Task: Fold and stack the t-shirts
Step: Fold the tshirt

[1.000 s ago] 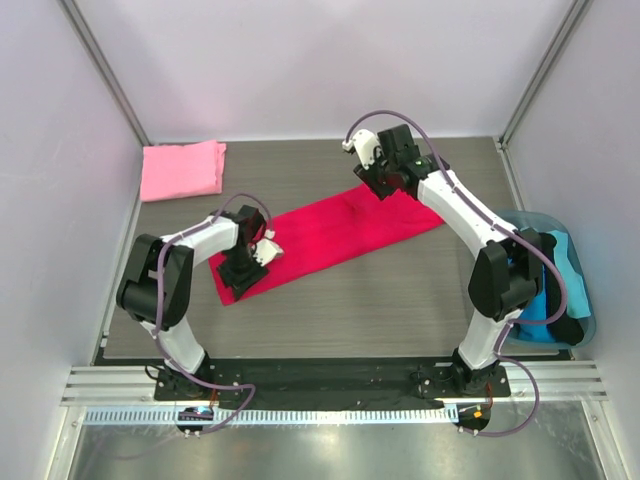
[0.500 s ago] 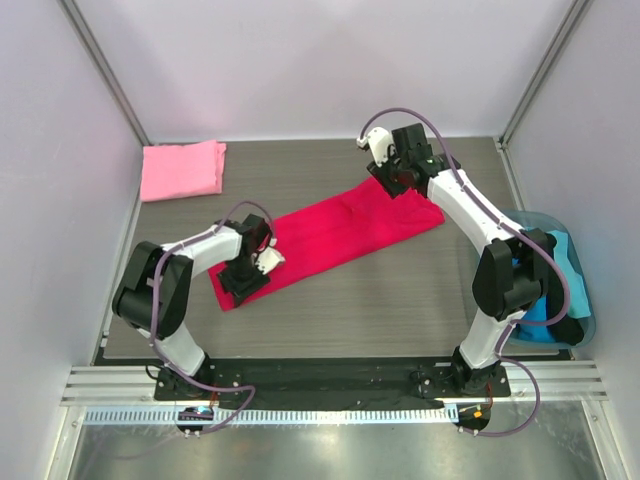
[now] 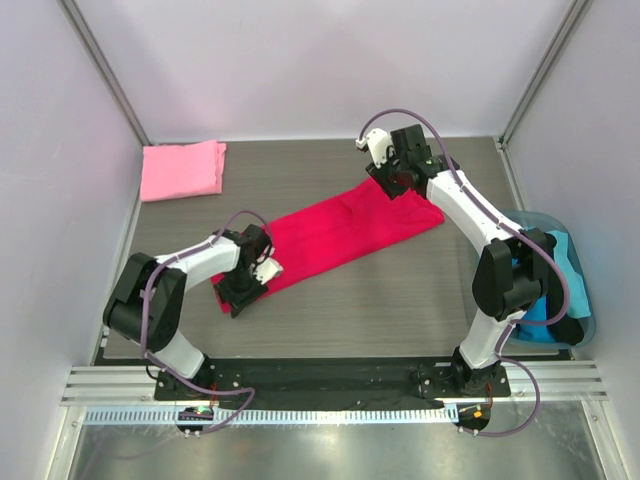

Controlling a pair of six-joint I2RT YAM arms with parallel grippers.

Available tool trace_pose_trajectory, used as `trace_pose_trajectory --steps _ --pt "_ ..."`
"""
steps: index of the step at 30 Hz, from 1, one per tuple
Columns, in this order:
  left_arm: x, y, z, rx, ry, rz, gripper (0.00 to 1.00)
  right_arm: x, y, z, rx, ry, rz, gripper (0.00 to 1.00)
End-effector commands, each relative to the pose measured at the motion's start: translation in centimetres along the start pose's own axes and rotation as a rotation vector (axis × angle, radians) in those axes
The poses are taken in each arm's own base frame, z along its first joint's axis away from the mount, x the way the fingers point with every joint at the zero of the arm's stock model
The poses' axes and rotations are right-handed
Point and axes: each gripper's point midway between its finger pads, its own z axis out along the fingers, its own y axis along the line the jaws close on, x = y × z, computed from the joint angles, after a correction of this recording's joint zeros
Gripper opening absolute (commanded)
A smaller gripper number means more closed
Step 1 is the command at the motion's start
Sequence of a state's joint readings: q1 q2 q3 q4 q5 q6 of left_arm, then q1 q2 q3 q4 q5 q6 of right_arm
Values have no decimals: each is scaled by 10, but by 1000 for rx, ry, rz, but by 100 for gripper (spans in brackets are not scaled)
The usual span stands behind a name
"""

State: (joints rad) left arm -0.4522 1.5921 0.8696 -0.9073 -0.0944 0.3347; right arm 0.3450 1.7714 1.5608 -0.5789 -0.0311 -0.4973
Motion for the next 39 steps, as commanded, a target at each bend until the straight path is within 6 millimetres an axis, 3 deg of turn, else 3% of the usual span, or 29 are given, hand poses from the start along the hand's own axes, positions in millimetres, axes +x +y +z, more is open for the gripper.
trace_pose_trajectory --steps 1,4,5,6,8,11,12,14,17,20,31,37,39 --pt "0 -3 7 1 20 -12 49 -23 -6 -19 29 -84 6 41" --pt "0 -5 16 16 55 -17 35 -21 -7 -19 32 -77 0 41" --pt "0 -6 18 17 65 -21 28 -17 -6 -16 32 -67 -1 41" --pt "-1 -6 18 17 71 -21 11 -16 -7 -16 38 -66 2 41" --pt "1 -9 17 29 87 -14 0 -8 -13 -13 56 -52 35 41" --pt "6 -30 6 130 127 37 0 10 -42 -2 90 -27 178 41" --pt "2 -41 0 169 129 100 0 20 -49 8 92 0 223 42" --pt "15 -74 -13 320 190 178 0 36 -71 15 126 36 282 42" --pt "28 -115 -32 446 276 350 0 55 -85 33 125 83 318 43" --pt "34 -136 -47 514 330 416 0 71 -85 50 99 145 307 42" --pt "9 -172 -76 599 345 440 0 100 -73 76 61 245 311 40" --pt "6 -177 -75 597 343 451 0 128 -56 102 2 325 318 38" --pt "6 -180 -76 597 346 458 0 126 -58 110 -2 327 317 37"
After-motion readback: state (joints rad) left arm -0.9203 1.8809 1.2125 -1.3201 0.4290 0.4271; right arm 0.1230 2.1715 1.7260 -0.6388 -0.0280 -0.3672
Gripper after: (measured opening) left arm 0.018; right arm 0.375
